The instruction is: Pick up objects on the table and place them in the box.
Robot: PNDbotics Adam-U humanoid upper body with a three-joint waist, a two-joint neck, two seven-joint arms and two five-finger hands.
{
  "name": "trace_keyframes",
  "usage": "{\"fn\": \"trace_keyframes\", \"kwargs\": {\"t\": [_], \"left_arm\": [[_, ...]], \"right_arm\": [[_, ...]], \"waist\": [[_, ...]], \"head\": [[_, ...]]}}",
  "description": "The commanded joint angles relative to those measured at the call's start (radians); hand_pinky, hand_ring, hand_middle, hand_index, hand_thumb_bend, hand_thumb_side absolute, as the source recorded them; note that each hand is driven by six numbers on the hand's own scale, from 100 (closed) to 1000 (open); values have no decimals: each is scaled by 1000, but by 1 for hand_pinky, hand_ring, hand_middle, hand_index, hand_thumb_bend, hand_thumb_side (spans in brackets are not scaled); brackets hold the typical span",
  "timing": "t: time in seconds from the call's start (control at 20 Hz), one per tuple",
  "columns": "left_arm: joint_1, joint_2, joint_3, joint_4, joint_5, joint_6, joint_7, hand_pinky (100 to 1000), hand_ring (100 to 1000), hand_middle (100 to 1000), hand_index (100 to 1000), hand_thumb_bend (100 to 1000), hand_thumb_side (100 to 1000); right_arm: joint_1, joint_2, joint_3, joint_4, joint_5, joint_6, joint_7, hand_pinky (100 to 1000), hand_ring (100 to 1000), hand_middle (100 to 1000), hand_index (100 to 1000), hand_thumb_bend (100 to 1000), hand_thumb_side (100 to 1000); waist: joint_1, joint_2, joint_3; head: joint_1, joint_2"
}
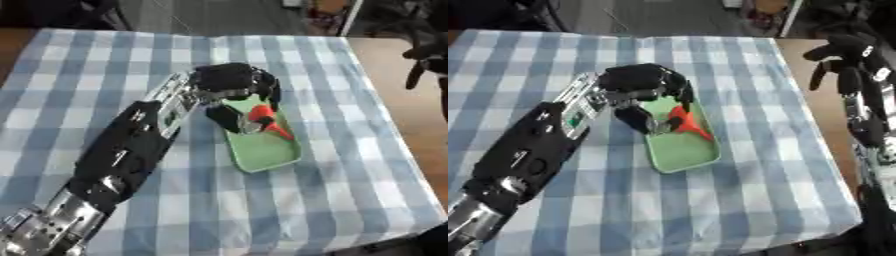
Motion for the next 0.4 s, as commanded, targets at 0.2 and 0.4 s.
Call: {"fn": "trace_keyframes", "kwargs": {"t": [0.2, 0.4], "left_arm": [[-11, -1, 16, -8, 12, 3, -3, 546, 625, 755, 736, 592, 775], [-3, 2, 31, -15, 52, 32, 7, 715, 777, 891, 824, 591, 863]], "right_arm": [[-14, -18, -6, -14, -2, -2, -2, 318, 673, 611, 845, 100, 684], [-11, -18, -8, -14, -2, -2, -2, 318, 673, 610, 845, 100, 685]], "waist": [[0, -9, 0], [0, -8, 2]], "head": [[1, 0], [-2, 0]]}}
